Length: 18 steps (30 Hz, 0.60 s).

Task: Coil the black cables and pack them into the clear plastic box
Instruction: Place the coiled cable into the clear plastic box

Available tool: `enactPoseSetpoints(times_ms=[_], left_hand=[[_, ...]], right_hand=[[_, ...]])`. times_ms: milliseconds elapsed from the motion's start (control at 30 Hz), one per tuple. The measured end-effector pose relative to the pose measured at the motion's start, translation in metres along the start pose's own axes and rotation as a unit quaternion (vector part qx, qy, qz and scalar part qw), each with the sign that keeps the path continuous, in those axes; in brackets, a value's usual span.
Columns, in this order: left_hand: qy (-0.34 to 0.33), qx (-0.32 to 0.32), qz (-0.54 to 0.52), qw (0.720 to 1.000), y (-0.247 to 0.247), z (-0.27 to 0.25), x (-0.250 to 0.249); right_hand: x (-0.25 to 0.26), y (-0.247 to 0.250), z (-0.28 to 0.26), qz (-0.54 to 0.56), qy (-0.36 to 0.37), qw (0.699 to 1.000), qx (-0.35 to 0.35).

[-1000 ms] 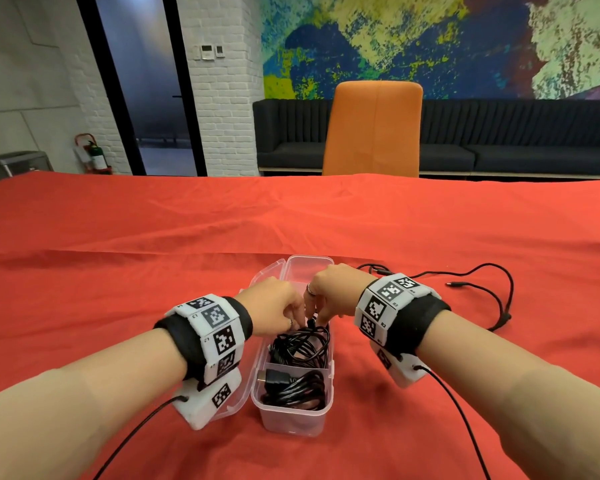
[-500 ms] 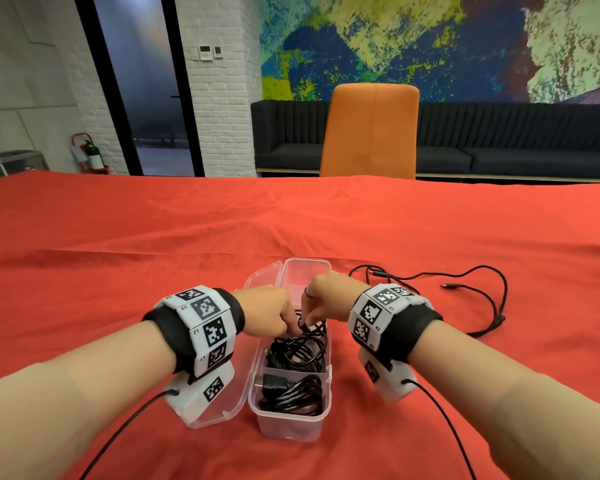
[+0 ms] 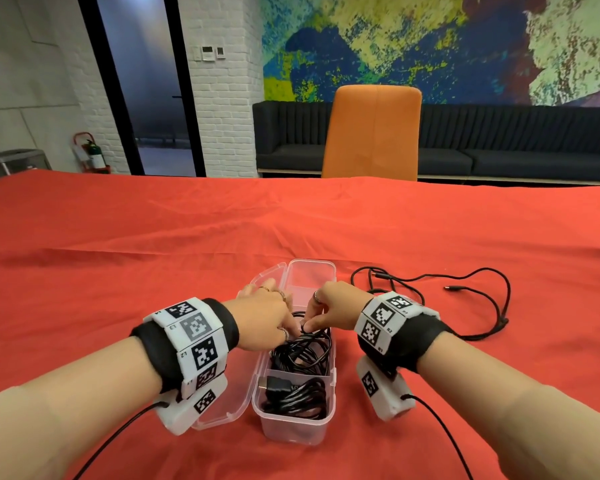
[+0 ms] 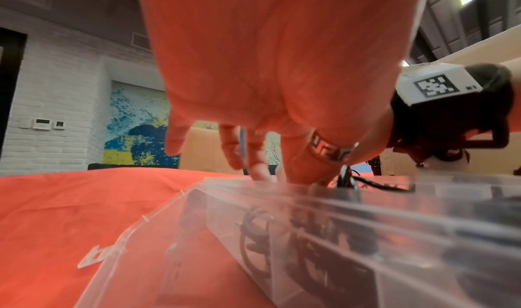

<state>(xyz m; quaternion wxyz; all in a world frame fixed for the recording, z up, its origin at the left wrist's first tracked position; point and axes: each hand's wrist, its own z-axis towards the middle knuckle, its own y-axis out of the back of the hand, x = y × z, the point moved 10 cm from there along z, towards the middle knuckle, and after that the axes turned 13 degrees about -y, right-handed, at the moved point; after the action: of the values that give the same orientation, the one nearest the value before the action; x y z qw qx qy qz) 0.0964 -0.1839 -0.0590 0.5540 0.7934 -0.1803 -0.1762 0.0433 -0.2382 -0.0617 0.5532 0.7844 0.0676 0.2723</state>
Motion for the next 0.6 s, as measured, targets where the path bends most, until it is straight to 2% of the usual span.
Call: enactPoseSetpoints(times_ms=[100, 300, 467, 600], left_hand=[[0.034, 0.009, 0.001, 0.999, -0.001, -0.004, 0.005], [0.061, 0.052, -0.055, 0.995, -0.007, -0.013, 0.009], [0.07, 0.01, -0.071, 0.995, -0.005, -0.013, 0.018], [0.067, -0.017, -0.035, 0.997, -0.002, -0.01, 0.018]], right_hand=[[0.003, -0.005, 0.008, -0.005, -0.014, 1.0, -0.024], [0.003, -0.011, 0.011, -0.023, -0.02, 0.999, -0.027], [0.007, -0.009, 0.009, -0.016, -0.02, 1.0, -0.009], [0.008, -0.007, 0.008, -0.01, -0.014, 1.0, -0.008]])
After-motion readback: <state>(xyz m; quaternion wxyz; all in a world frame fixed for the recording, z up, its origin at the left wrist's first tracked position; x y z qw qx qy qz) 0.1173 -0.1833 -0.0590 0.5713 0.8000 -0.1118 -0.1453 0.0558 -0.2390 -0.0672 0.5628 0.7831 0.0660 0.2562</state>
